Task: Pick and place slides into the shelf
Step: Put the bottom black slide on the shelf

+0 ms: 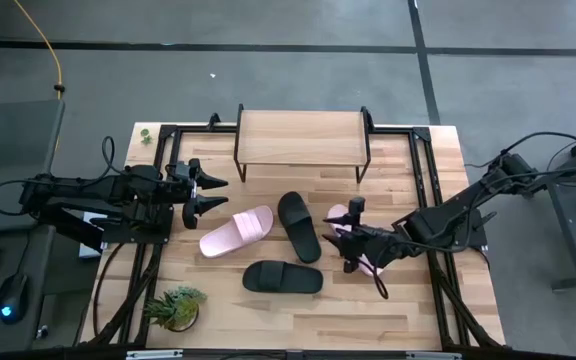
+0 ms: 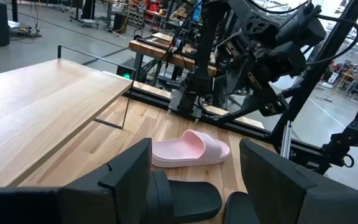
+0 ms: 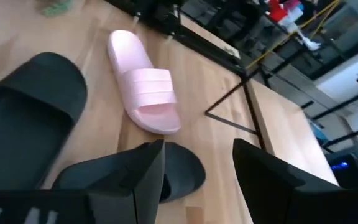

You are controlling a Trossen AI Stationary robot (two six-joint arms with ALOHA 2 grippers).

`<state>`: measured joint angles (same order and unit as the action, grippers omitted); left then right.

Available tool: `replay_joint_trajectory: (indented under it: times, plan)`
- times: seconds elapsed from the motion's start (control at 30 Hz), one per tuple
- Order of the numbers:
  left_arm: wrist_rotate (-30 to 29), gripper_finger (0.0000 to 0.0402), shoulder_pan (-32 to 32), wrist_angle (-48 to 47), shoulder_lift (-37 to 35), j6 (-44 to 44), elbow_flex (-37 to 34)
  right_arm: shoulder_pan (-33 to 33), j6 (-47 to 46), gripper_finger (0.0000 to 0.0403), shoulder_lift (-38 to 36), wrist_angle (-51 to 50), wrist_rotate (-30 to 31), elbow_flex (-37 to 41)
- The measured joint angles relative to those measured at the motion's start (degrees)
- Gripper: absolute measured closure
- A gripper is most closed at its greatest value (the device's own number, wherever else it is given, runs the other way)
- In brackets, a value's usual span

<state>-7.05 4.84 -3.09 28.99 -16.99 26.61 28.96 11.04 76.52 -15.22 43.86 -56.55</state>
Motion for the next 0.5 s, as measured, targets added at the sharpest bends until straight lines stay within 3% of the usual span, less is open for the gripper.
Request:
replay_joint_trajectory:
  times: [0.3,0.5]
  plan:
    - [0.15,0.0177,0.0,0.0,0.0,0.0,0.0,-1.58,-0.03,0.0222,0.52,1.33,-5.64,-0.01]
    - [0.17,0.0177,0.0,0.0,0.0,0.0,-0.02,-2.45,6.0,0.0222,6.0,3.47,-6.62,-0.02]
